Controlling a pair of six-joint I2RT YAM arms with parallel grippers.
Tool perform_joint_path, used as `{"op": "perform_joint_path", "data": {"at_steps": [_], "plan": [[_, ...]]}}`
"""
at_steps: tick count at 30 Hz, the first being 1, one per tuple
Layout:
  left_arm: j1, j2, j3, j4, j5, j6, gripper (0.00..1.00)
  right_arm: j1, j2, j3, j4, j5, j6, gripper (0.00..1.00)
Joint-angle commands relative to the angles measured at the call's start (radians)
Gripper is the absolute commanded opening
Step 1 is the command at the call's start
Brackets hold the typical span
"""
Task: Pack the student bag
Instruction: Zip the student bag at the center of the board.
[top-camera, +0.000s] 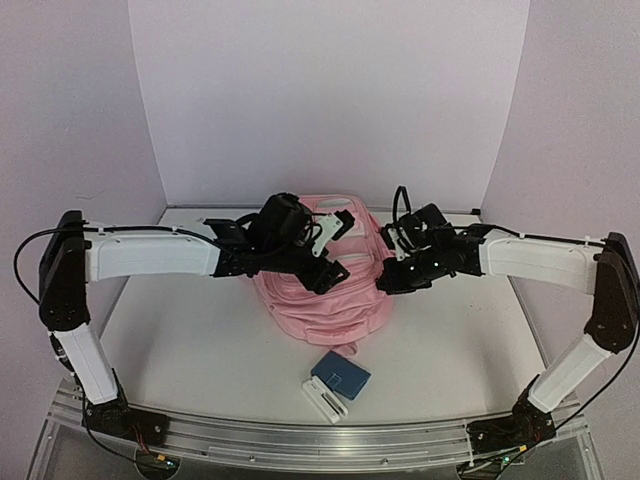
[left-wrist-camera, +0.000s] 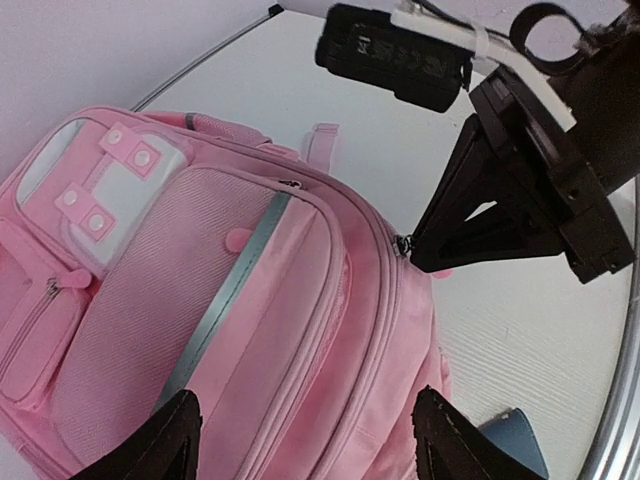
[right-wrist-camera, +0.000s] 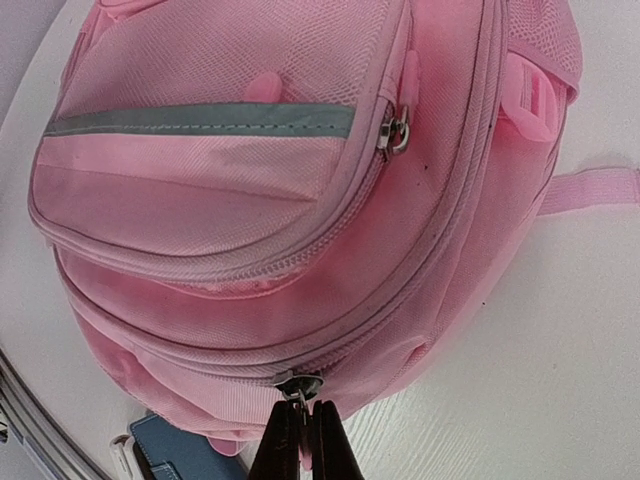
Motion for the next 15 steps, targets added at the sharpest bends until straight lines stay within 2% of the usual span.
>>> {"op": "perform_joint_path", "data": {"at_steps": [1, 5, 11, 15], "plan": [[-0.025, 0.108, 0.105, 0.087, -0.074, 0.089, 0.72, 0.001, -0.082, -0.006, 0.037, -0.023, 0.002, 0.0], [-0.037, 0.173, 0.143, 0.13, -0.15, 0.116, 0.67, 0.001, -0.098, -0.019, 0.043, -0.031, 0.007, 0.0], [-0.049, 0.232, 0.175, 0.165, -0.189, 0.148, 0.62, 0.001, -0.104, -0.032, 0.048, -0.036, 0.007, 0.0], [-0.067, 0.266, 0.193, 0.174, -0.237, 0.169, 0.42, 0.001, -0.108, -0.034, 0.051, -0.032, 0.013, 0.0]]}}
